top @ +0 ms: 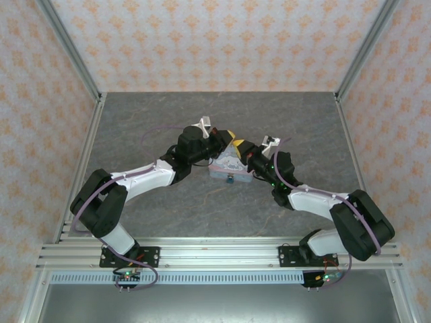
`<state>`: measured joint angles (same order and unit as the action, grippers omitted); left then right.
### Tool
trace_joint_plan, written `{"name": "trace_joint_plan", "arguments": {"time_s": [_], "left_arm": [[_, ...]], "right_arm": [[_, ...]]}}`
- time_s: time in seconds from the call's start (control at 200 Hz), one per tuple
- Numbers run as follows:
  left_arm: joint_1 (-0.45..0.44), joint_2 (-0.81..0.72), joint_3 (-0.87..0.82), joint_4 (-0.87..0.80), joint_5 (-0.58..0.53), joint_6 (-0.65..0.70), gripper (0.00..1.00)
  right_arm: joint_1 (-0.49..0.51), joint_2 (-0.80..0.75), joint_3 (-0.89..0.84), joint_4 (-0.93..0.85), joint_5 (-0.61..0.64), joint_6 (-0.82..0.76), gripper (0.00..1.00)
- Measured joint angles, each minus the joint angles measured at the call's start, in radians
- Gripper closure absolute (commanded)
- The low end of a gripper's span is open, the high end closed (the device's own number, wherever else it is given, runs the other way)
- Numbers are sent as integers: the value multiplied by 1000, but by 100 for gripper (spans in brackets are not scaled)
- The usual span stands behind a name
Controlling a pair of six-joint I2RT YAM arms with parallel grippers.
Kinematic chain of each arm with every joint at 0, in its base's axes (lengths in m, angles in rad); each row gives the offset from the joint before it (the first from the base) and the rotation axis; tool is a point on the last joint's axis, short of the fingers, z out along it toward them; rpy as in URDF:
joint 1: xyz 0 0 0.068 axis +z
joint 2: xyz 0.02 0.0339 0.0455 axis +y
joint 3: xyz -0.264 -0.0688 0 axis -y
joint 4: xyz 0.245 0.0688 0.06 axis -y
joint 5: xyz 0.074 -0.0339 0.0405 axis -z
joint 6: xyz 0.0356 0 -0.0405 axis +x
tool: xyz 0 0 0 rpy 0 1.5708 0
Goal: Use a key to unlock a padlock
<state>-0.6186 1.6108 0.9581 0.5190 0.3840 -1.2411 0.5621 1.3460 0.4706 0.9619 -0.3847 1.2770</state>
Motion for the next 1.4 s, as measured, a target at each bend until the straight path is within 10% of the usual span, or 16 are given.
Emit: {"name": "trace_joint_plan", "arguments": {"time_s": [0.13, 0.315, 0.751, 1.401], "left_arm": [[-3, -4, 0, -14, -6, 12, 49], [26, -90, -26, -96, -29, 58, 27], [-12, -195, -36, -628, -105, 359, 32], [-174, 31, -131, -523, -180, 639, 42]], "right_arm": [[-12, -32, -22, -4, -6, -18, 100], [-47, -102, -57, -37, -28, -54, 100], [-109, -120, -78, -165, -66, -93, 100], [-142, 69, -2, -198, -69, -84, 100]]}}
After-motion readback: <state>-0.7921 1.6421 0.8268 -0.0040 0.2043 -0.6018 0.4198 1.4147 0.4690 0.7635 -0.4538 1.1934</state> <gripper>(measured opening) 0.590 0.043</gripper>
